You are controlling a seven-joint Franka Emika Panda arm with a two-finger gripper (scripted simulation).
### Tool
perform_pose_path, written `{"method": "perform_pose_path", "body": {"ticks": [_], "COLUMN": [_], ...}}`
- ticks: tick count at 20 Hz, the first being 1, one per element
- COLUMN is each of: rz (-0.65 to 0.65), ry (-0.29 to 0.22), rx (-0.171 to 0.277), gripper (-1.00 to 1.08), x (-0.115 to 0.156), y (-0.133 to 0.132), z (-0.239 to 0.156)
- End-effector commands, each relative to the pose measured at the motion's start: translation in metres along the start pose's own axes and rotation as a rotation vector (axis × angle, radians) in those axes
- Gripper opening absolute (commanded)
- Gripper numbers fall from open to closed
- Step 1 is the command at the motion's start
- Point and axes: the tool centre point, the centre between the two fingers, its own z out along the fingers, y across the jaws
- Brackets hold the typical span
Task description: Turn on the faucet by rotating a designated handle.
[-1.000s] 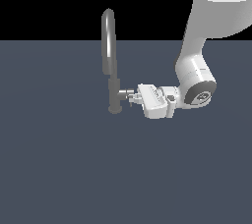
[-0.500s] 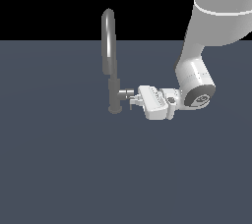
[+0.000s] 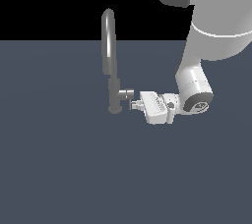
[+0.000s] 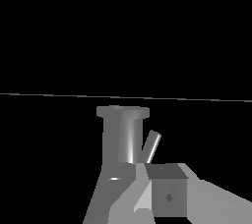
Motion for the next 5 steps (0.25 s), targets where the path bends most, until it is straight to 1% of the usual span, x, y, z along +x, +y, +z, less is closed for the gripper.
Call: {"method": "perform_pose_path", "body": {"ticks": [1,5], "rz": [0.015,0.023], "ry": [-0.002,0.0], "rx": [-0.009,-0.008], "gripper": [-1.0,-1.0], "x": [0.0141,0.0229], "y": [-0.0023,-0.0048], "z": [0.0129,0.0134]}}
